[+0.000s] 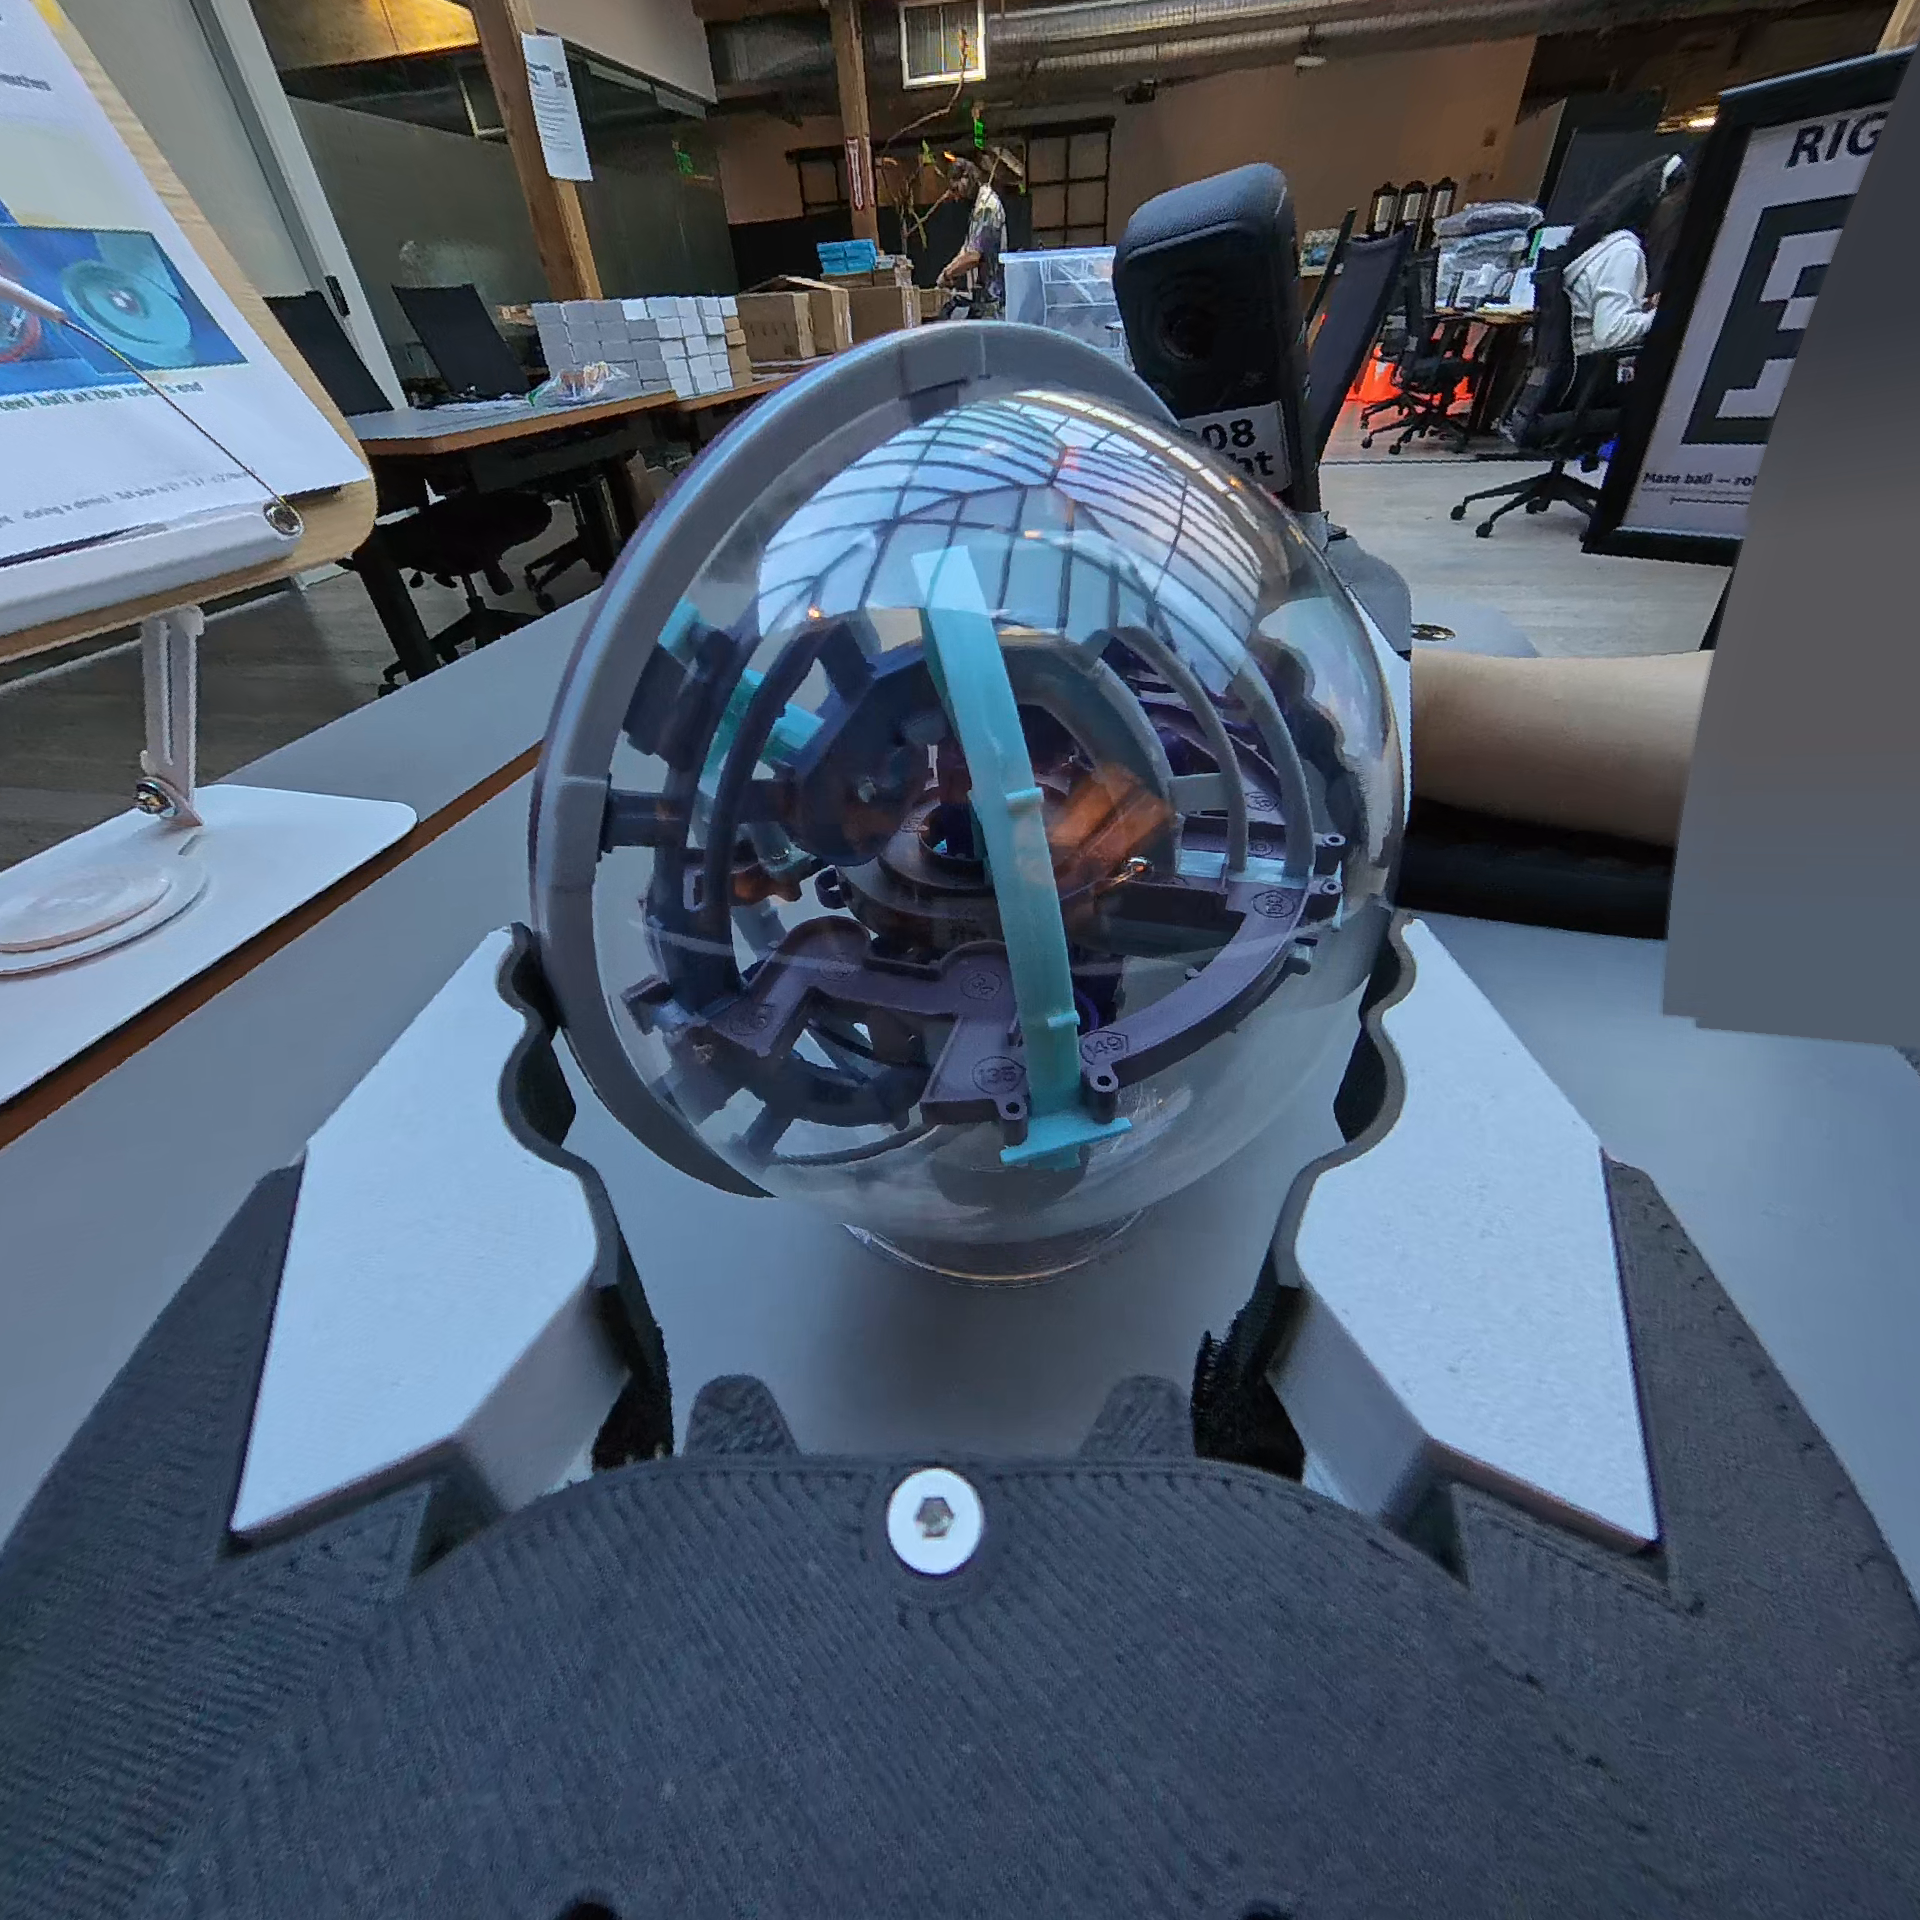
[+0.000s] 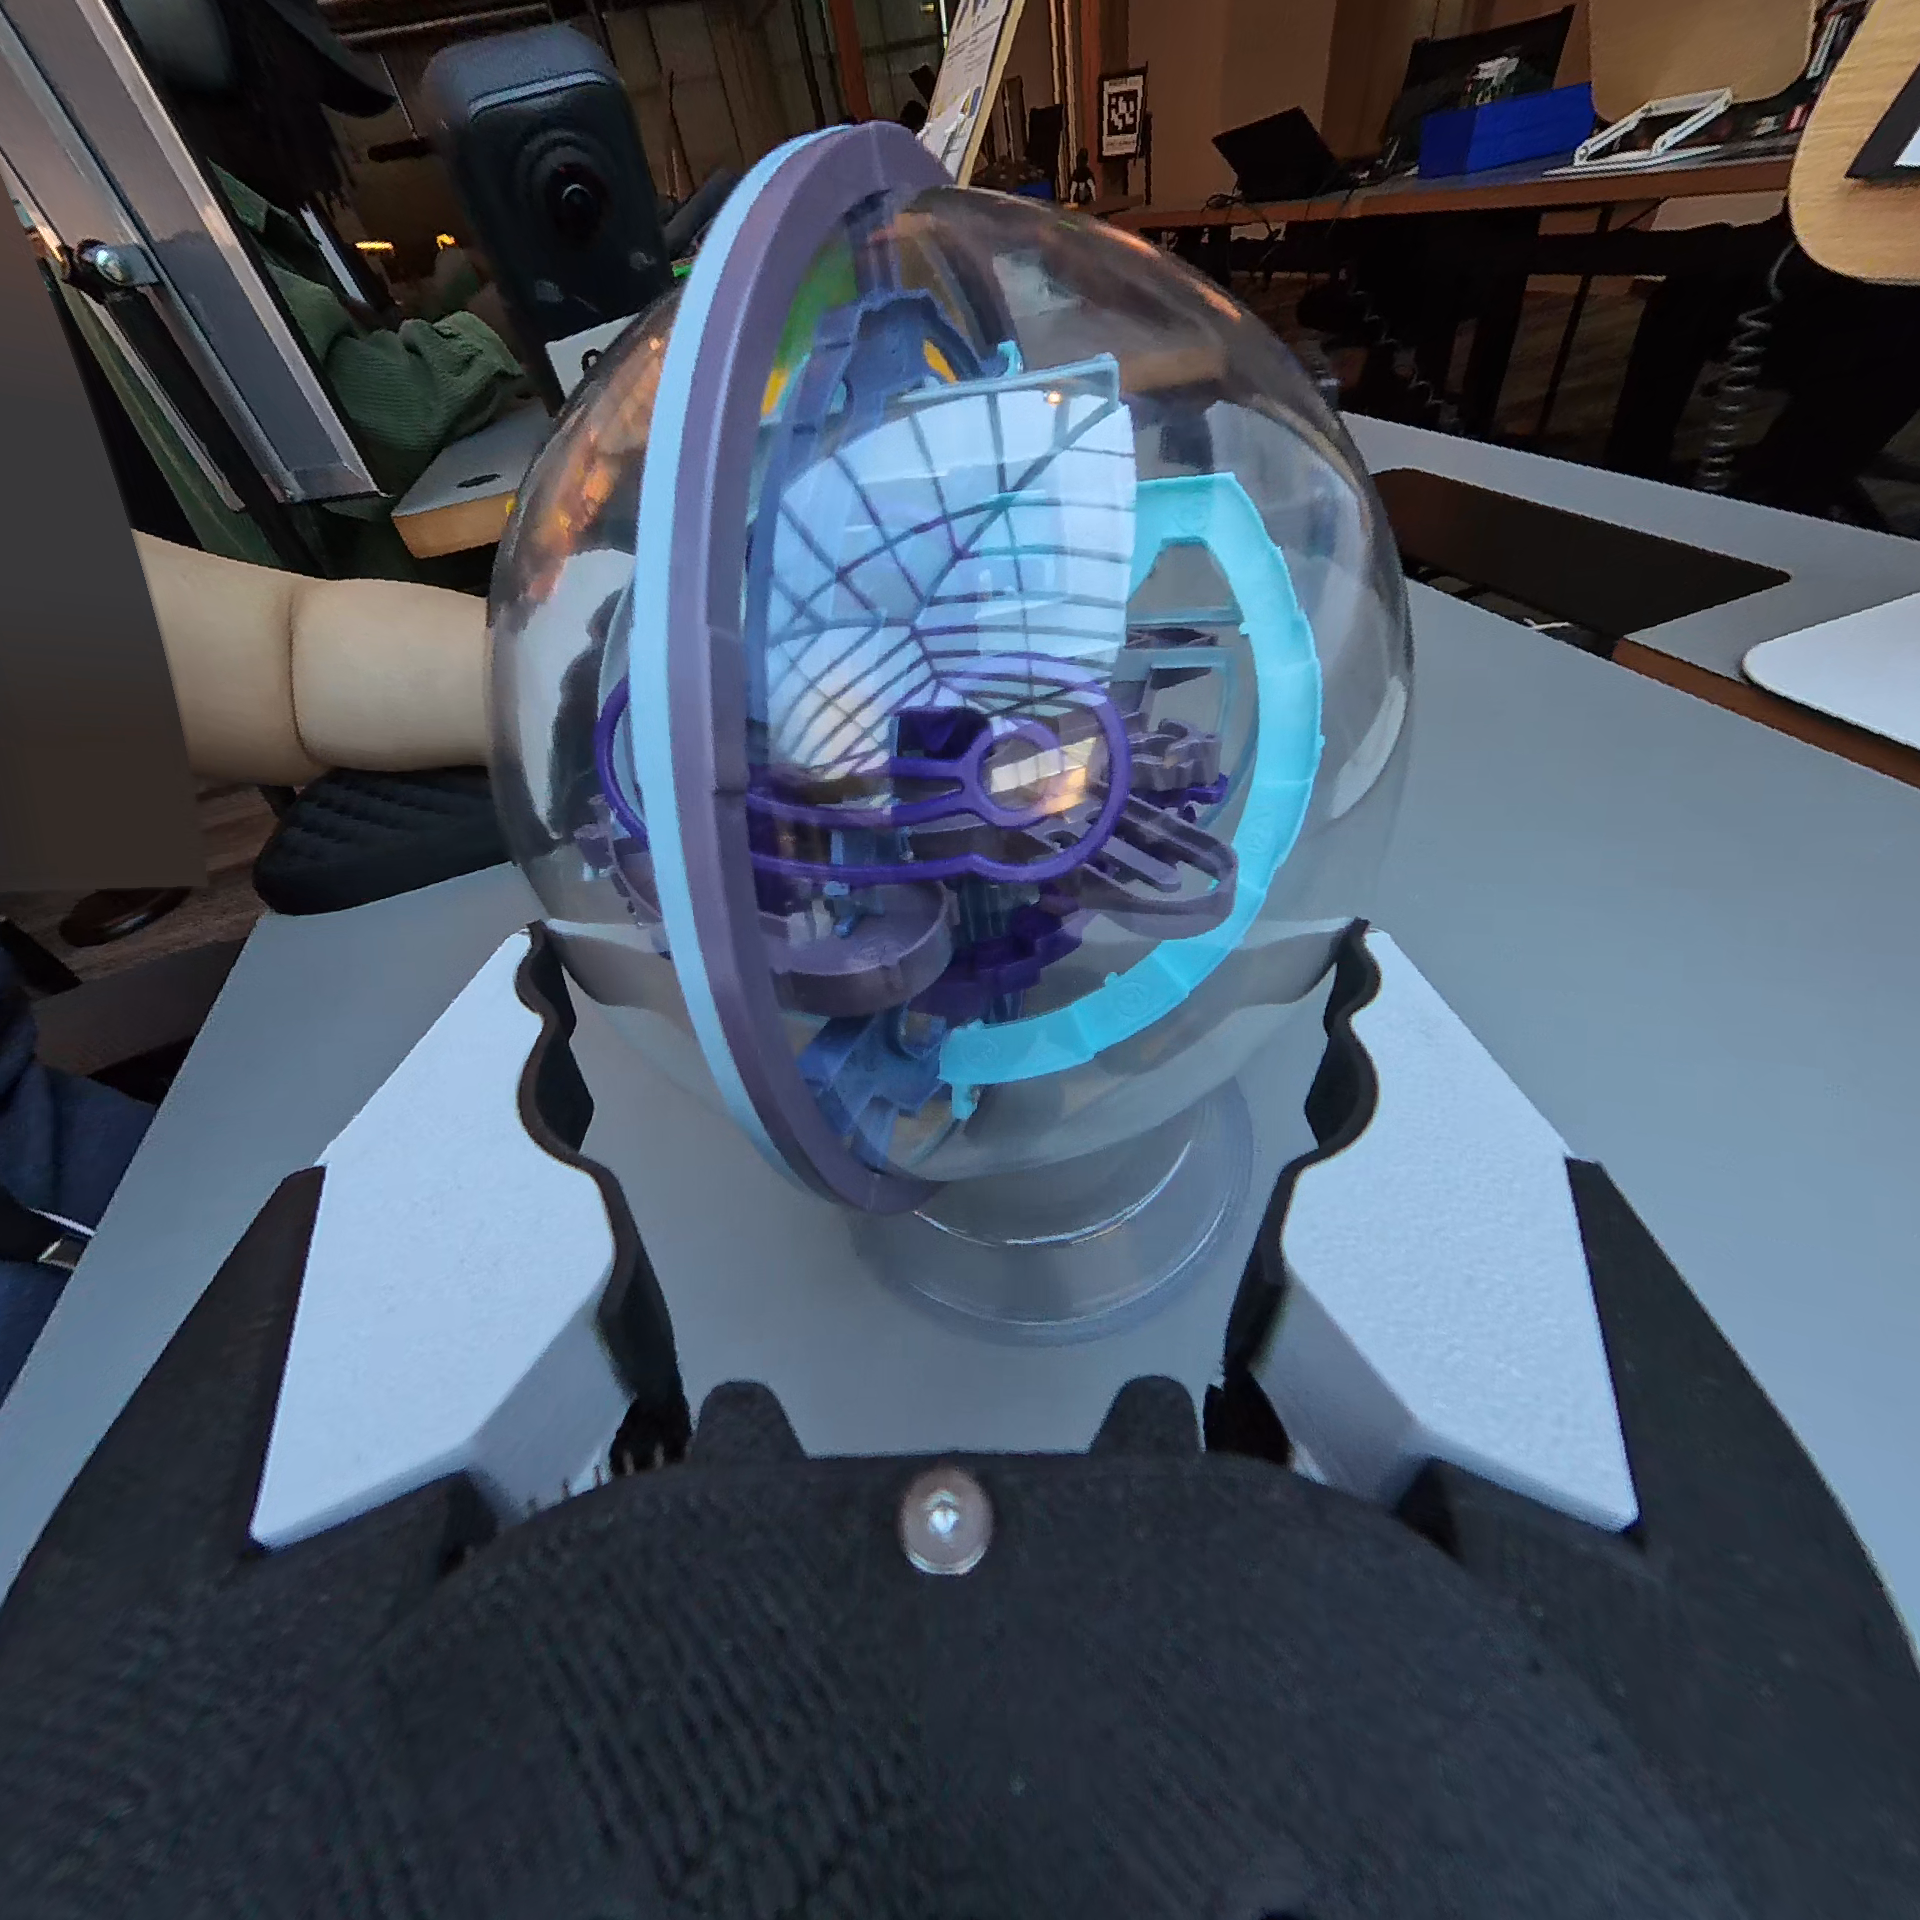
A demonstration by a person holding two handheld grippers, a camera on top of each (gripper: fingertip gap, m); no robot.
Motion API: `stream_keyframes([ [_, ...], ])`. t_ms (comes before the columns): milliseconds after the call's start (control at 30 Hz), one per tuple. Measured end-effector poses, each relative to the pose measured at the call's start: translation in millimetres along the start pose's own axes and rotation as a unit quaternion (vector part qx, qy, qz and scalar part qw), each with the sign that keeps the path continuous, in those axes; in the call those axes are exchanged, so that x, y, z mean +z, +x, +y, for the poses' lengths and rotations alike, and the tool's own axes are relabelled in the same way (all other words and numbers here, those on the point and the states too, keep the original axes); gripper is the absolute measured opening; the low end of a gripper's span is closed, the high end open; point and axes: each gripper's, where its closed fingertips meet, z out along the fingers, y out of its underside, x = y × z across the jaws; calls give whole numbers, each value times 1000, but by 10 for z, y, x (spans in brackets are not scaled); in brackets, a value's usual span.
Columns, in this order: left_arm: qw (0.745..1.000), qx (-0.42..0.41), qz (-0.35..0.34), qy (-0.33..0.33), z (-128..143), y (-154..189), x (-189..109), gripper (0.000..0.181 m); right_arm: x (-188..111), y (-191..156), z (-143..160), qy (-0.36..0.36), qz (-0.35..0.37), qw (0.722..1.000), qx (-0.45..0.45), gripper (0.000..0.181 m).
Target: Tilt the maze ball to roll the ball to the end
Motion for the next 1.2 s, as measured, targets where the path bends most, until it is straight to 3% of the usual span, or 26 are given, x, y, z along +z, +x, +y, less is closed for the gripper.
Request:
stream_keyframes([
  [467,1000,25,-5,-6,49,-37,109,149,3,104,144,-27,15,1000,-7,148],
  [1200,1000,8,-3,-7,105,-39,120,149,-10,117,98,-26,35,999,-31,149],
])
